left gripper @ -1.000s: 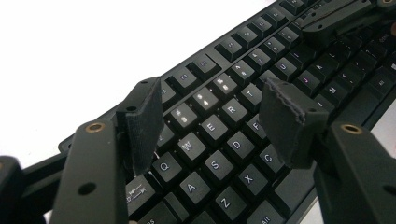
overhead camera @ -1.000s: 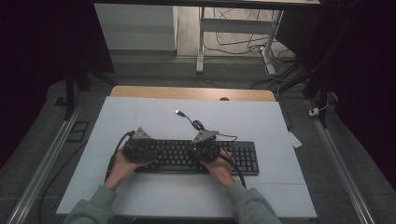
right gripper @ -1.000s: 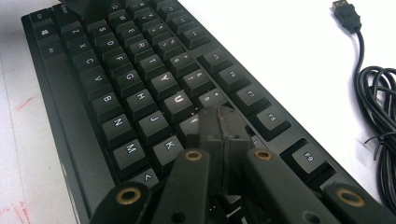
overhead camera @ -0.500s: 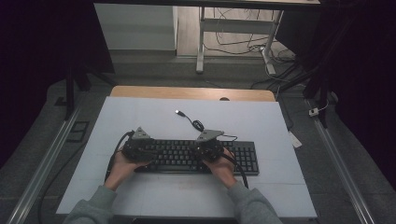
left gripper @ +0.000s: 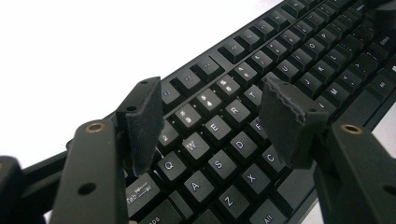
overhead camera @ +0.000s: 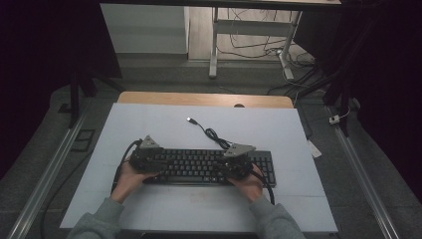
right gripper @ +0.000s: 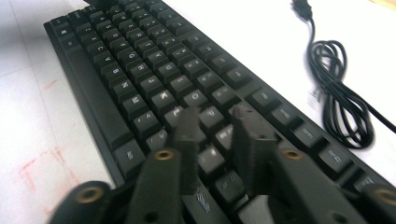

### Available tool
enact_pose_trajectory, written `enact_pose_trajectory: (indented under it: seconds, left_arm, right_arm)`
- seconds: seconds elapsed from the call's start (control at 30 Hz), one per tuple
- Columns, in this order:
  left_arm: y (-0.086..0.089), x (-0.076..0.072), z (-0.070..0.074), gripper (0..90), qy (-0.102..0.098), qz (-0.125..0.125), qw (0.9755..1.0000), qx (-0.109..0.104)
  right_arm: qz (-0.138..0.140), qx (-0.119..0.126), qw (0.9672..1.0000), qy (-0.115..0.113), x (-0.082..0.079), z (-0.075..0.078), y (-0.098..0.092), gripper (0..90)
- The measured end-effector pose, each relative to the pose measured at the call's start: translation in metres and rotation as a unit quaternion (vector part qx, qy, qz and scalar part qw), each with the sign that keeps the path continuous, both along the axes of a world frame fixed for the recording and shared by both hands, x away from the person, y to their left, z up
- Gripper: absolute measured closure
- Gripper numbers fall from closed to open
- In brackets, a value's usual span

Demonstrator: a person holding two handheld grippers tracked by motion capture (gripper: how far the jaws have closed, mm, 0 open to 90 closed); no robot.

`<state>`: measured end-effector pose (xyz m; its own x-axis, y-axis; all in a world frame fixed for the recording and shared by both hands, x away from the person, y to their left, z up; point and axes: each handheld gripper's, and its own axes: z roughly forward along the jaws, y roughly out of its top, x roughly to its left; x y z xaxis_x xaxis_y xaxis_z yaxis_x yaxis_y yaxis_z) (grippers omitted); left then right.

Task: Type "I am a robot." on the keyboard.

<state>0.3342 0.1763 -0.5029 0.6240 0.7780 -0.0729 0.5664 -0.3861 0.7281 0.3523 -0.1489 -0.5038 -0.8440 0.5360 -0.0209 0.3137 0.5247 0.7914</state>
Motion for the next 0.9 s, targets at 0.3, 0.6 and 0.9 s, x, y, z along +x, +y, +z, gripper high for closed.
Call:
enact_pose_trajectory:
  seconds: [0.3,0.6,0.9]
  left_arm:
    - [0.002,0.000,0.001,39.1,0.000,0.000,1.0000,0.000]
    - [0.002,-0.002,0.002,39.1,-0.003,0.001,1.0000,-0.003]
    - [0.002,-0.002,0.003,40.1,-0.004,-0.001,1.0000,-0.005]
  right_arm:
    - [-0.011,0.016,0.9997,-0.014,-0.012,0.004,-0.026,57.5]
    - [-0.019,0.023,0.9993,-0.020,-0.025,0.005,-0.050,55.4]
    - [-0.024,0.022,0.9992,-0.024,-0.025,0.005,-0.058,54.5]
